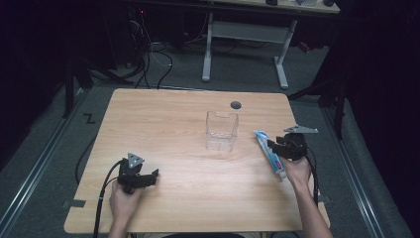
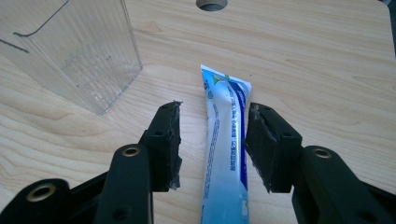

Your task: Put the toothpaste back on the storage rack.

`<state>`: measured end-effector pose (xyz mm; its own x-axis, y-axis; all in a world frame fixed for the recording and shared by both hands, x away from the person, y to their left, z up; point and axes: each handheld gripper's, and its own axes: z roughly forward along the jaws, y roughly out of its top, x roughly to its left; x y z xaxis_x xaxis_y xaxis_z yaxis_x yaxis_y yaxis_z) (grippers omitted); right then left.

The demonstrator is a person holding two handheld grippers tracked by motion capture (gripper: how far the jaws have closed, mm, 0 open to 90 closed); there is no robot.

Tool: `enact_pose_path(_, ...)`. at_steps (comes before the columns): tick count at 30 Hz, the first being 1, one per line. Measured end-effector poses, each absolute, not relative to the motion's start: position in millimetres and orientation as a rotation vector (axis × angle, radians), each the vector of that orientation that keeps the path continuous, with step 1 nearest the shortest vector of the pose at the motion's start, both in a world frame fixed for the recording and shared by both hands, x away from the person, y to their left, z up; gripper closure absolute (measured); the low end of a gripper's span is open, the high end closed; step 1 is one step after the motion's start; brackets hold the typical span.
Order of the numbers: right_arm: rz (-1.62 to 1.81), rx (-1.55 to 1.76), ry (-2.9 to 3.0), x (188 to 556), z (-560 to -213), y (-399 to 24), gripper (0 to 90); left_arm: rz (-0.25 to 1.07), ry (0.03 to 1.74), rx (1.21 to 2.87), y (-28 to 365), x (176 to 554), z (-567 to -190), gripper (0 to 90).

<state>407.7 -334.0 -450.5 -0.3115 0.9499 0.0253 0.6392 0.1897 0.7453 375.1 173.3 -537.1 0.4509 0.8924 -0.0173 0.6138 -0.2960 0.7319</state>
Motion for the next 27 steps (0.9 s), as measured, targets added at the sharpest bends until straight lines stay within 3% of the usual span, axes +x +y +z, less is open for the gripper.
enact_pose_path(27, 0.777, 1.530, 2.128, 448.0, -460.2, -323.1, 49.6, 0.526, 1.256, 2.023, 173.3, 375.1, -537.1, 18.3)
